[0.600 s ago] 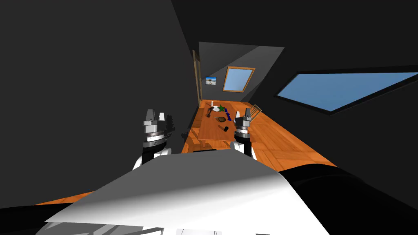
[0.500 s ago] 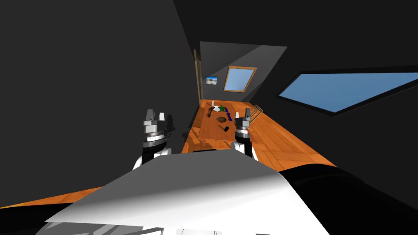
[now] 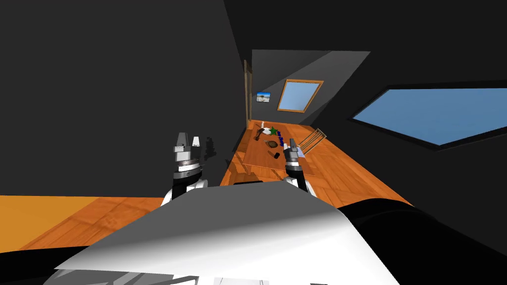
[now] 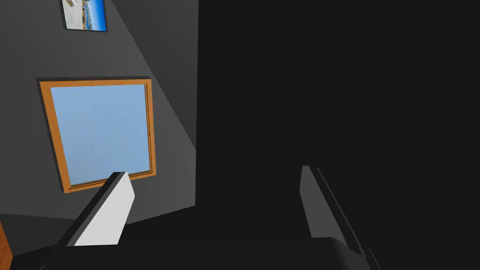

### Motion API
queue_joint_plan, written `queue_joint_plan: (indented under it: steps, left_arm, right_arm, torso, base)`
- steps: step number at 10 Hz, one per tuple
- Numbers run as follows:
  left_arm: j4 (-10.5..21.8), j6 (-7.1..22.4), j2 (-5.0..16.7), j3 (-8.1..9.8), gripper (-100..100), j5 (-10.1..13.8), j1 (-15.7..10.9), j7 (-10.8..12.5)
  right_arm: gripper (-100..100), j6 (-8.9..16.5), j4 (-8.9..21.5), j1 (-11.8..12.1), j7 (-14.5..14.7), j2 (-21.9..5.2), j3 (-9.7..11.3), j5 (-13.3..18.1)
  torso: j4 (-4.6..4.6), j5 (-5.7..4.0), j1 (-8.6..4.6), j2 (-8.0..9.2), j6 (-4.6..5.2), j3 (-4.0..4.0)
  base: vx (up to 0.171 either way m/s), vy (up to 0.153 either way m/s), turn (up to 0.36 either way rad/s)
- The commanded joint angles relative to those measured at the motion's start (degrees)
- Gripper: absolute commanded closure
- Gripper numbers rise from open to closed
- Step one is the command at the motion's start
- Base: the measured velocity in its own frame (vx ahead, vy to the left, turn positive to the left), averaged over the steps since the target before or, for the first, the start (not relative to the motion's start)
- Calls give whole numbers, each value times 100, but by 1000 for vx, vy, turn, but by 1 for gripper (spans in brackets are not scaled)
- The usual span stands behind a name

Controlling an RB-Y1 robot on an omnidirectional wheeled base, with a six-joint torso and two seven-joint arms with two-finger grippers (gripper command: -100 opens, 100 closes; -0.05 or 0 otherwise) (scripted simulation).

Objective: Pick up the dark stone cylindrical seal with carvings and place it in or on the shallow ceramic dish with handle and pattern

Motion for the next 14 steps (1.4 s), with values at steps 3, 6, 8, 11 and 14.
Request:
queue_joint_plan:
  steps: [3, 6, 8, 11, 14]
  left_arm:
    - [0, 0, 0, 0, 0, 0, 0, 0]
    - [0, 0, 0, 0, 0, 0, 0, 0]
    - [0, 0, 0, 1, 0, 0, 1, 0]
    - [0, 0, 0, 0, 0, 0, 1, 0]
    - [0, 0, 0, 1, 0, 0, 2, 0]
  right_arm:
    - [-100, 28, 456, 264, 268, -191, 9, 205]
    - [-100, 98, 1026, 564, 567, -428, -50, 444]
    - [-100, 124, 1306, 663, 673, -511, -69, 532]
    - [-100, 208, 1942, 942, 1004, -795, -125, 819]
    - [-100, 270, 2542, 1107, 1232, -1022, -157, 1029]
  torso:
    - [3, 0, 1, 10, 1, 6]
    - [-3, 0, 1, -15, -1, -8]
    - [0, -1, -6, -2, 3, -1]
    - [-3, 2, 5, -21, 0, -11]
    - [-3, 1, 1, -25, 5, -13]
  base:
    - [-129, -11, 174]
    - [-92, -5, 276]
    - [-100, -14, 133]
    - [-75, 18, 275]
    - [-60, 15, 205]
